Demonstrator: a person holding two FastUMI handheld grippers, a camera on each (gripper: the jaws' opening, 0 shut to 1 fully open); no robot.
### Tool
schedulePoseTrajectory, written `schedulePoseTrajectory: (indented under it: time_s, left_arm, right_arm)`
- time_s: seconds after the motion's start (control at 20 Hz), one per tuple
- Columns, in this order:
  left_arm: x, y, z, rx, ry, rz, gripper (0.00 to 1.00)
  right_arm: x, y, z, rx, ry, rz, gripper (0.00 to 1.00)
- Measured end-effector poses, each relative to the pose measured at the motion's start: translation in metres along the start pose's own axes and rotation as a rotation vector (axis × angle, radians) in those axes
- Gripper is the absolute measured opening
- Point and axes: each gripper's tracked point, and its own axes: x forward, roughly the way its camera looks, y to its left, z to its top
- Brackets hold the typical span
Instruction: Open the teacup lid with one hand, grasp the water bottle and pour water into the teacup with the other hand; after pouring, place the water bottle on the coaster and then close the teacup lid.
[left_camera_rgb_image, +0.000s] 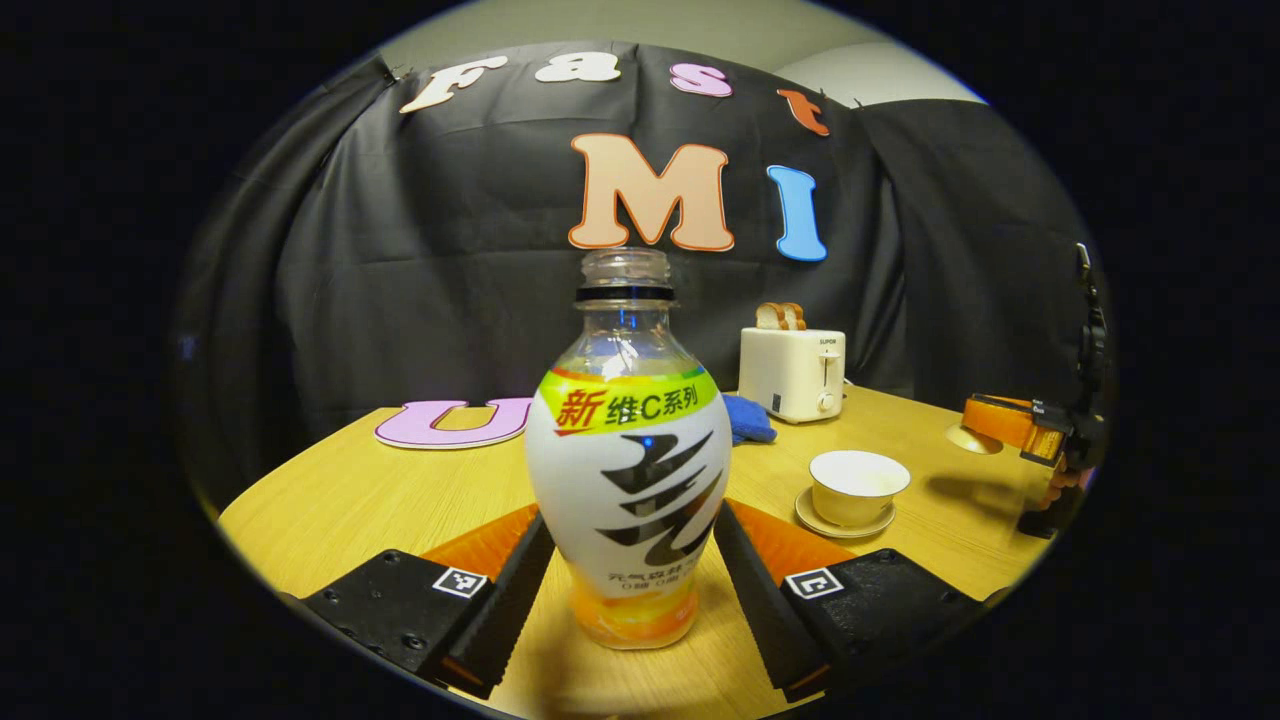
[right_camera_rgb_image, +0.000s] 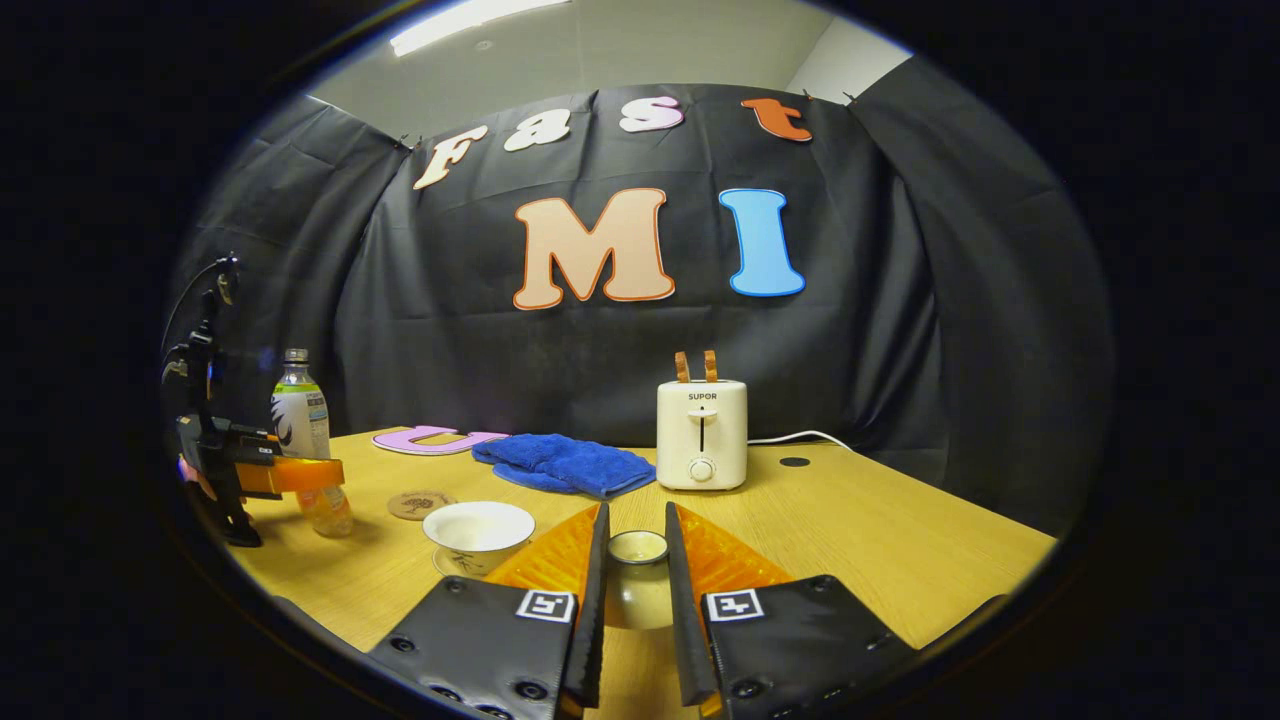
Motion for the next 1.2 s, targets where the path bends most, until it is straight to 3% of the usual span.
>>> schedulePoseTrajectory:
  time_s: [0.2,0.35,0.45,0.65,0.9,1.2]
  left_arm:
    - [0.007,0.000,-0.003,0.006,0.023,0.022,0.92]
    - [0.007,0.003,-0.003,0.011,0.034,0.045,0.71]
    - [0.009,0.007,-0.004,0.025,0.041,0.084,0.67]
    - [0.017,-0.015,-0.002,0.099,0.052,0.073,0.63]
    - [0.026,-0.032,0.027,0.318,0.035,0.097,0.63]
    - [0.045,-0.033,0.046,0.742,0.098,0.165,0.62]
  right_arm:
    - [-0.001,-0.009,0.000,-0.001,0.000,-0.013,0.33]
    - [-0.001,-0.015,0.000,-0.001,0.000,-0.026,0.34]
    - [0.000,-0.020,0.000,-0.001,0.000,-0.034,0.34]
    - [0.000,-0.028,0.002,-0.002,0.000,-0.050,0.33]
    - [0.001,-0.038,0.002,-0.003,-0.001,-0.071,0.33]
    - [0.003,-0.049,0.002,-0.004,-0.003,-0.105,0.33]
